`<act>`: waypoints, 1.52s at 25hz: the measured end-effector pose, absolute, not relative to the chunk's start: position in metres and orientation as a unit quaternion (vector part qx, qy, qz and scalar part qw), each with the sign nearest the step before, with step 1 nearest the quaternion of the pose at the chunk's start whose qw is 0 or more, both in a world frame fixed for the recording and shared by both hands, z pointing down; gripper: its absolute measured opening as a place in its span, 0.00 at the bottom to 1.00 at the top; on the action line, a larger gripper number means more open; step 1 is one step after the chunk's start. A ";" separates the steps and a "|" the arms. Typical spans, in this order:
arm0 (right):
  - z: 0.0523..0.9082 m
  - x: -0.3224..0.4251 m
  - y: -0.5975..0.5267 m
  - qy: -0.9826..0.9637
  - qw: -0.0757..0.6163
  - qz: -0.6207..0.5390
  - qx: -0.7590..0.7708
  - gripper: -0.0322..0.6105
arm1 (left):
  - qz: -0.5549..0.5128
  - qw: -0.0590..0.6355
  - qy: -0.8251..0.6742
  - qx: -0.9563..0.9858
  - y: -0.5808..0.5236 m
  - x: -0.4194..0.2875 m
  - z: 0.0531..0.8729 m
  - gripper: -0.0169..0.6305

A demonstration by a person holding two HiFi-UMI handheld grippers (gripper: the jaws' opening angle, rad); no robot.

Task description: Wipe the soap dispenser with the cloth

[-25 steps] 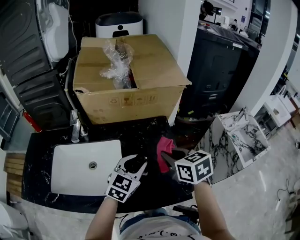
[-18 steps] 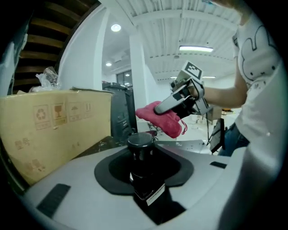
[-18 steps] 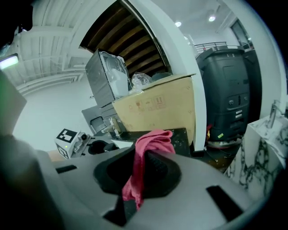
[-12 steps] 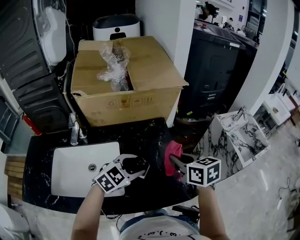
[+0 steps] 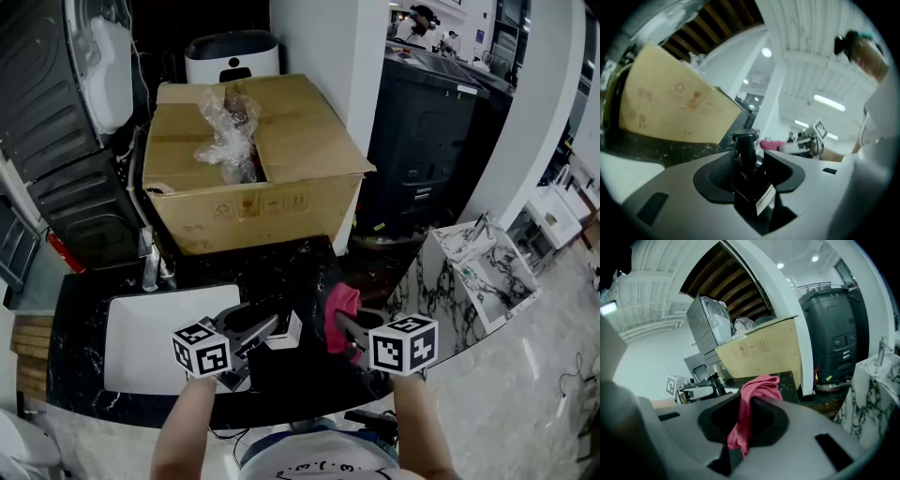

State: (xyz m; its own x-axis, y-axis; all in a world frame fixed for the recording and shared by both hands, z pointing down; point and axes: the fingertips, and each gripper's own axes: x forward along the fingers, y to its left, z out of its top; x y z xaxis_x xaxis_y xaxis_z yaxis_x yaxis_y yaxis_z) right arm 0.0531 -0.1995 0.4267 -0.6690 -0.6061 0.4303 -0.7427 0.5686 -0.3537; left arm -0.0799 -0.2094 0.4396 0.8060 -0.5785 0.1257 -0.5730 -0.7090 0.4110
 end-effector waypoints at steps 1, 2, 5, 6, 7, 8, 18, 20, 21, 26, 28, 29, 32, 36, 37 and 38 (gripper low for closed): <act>0.423 0.052 -0.200 -0.878 0.120 0.263 0.382 0.13 | -0.059 0.253 -0.313 0.913 -0.211 -0.088 0.432 0.35; 0.419 0.049 -0.200 -0.881 0.106 0.267 0.377 0.13 | -0.110 0.285 -0.311 0.900 -0.212 -0.096 0.426 0.34; 0.404 0.037 -0.199 -0.892 0.065 0.276 0.352 0.13 | -0.262 0.378 -0.281 0.842 -0.214 -0.114 0.413 0.34; 0.401 0.032 -0.199 -0.895 0.055 0.276 0.345 0.13 | -0.308 0.404 -0.269 0.818 -0.214 -0.118 0.409 0.34; 0.398 0.027 -0.199 -0.898 0.048 0.276 0.339 0.13 | -0.344 0.421 -0.261 0.797 -0.215 -0.123 0.405 0.34; 0.397 0.022 -0.199 -0.900 0.045 0.274 0.335 0.13 | -0.369 0.432 -0.258 0.782 -0.217 -0.127 0.402 0.34; 0.446 -0.034 -0.178 -0.909 0.146 0.256 0.295 0.13 | -0.248 0.387 -0.321 0.828 -0.210 -0.111 0.436 0.34; 0.464 -0.040 -0.174 -0.903 0.176 0.257 0.296 0.13 | -0.172 0.333 -0.354 0.856 -0.208 -0.104 0.447 0.34; 0.472 -0.042 -0.173 -0.899 0.188 0.258 0.299 0.13 | -0.137 0.304 -0.365 0.869 -0.206 -0.099 0.450 0.34; 0.499 -0.038 -0.172 -0.882 0.214 0.279 0.314 0.13 | -0.009 0.218 -0.368 0.904 -0.194 -0.079 0.468 0.34; 0.501 -0.037 -0.173 -0.881 0.202 0.294 0.311 0.13 | 0.024 0.197 -0.357 0.913 -0.193 -0.076 0.468 0.34; 0.502 -0.036 -0.174 -0.880 0.197 0.299 0.310 0.13 | 0.042 0.188 -0.351 0.917 -0.192 -0.075 0.468 0.34; 0.502 -0.035 -0.175 -0.879 0.191 0.306 0.311 0.13 | 0.094 0.153 -0.330 0.927 -0.191 -0.070 0.466 0.35; 0.503 -0.033 -0.176 -0.877 0.186 0.314 0.312 0.13 | 0.130 0.114 -0.317 0.933 -0.190 -0.064 0.456 0.25; 0.504 -0.032 -0.177 -0.877 0.186 0.315 0.313 0.13 | 0.140 0.110 -0.315 0.932 -0.189 -0.062 0.457 0.20; 0.504 -0.032 -0.177 -0.876 0.187 0.316 0.313 0.13 | 0.149 0.108 -0.313 0.932 -0.188 -0.062 0.457 0.19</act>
